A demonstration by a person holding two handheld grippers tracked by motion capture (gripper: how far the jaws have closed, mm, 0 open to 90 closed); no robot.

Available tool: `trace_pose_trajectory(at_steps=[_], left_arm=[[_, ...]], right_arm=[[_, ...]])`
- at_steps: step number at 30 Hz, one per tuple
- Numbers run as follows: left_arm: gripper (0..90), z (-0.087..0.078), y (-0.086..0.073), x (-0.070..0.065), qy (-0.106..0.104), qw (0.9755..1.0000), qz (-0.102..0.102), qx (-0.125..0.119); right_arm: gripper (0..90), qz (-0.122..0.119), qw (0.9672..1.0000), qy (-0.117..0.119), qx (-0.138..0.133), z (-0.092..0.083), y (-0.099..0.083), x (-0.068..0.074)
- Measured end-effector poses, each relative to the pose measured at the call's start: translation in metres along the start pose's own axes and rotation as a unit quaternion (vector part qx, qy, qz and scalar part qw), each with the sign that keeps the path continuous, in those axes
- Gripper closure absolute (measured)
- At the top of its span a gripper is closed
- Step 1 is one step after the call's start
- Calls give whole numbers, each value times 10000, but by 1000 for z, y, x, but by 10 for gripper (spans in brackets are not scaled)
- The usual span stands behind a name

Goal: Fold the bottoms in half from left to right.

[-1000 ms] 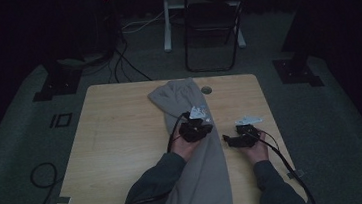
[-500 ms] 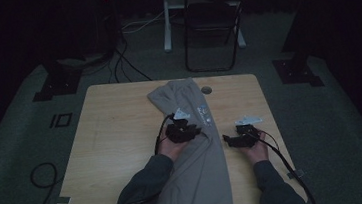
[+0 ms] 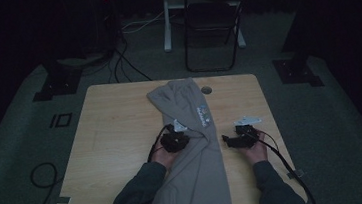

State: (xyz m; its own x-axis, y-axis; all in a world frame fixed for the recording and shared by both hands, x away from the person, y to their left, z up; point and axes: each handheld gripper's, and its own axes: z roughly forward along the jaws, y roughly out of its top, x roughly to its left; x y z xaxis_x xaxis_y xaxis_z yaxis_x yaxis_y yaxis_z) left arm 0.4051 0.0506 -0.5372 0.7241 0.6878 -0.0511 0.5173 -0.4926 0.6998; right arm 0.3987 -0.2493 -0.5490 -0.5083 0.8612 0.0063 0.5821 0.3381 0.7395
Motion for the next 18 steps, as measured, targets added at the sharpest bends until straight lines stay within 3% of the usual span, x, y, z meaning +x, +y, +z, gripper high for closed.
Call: trace_pose_trajectory(at_steps=[9, 11, 12, 13, 15, 18], left_arm=[[821, -27, -26, 41, 247, 9990, -366, -89], [746, -33, -30, 47, 138, 9982, -571, -92], [707, -37, -32, 47, 102, 9978, -645, -103], [693, -42, -36, 46, 120, 9978, -640, -156], [672, -54, -45, 44, 155, 9978, -583, -262], [654, -75, -64, 43, 384, 9974, -513, -332]], right_arm=[[239, -4, 10000, 19, 2, 2, 2, 7], [336, 17, 10000, 77, -36, 2, 3, 13], [371, 79, 9997, 232, -68, 2, 5, 17], [405, 159, 9989, 428, -66, 3, 7, 21], [456, 122, 9984, 541, -87, 3, 10, 31], [554, 35, 9967, 770, -245, 2, 17, 48]])
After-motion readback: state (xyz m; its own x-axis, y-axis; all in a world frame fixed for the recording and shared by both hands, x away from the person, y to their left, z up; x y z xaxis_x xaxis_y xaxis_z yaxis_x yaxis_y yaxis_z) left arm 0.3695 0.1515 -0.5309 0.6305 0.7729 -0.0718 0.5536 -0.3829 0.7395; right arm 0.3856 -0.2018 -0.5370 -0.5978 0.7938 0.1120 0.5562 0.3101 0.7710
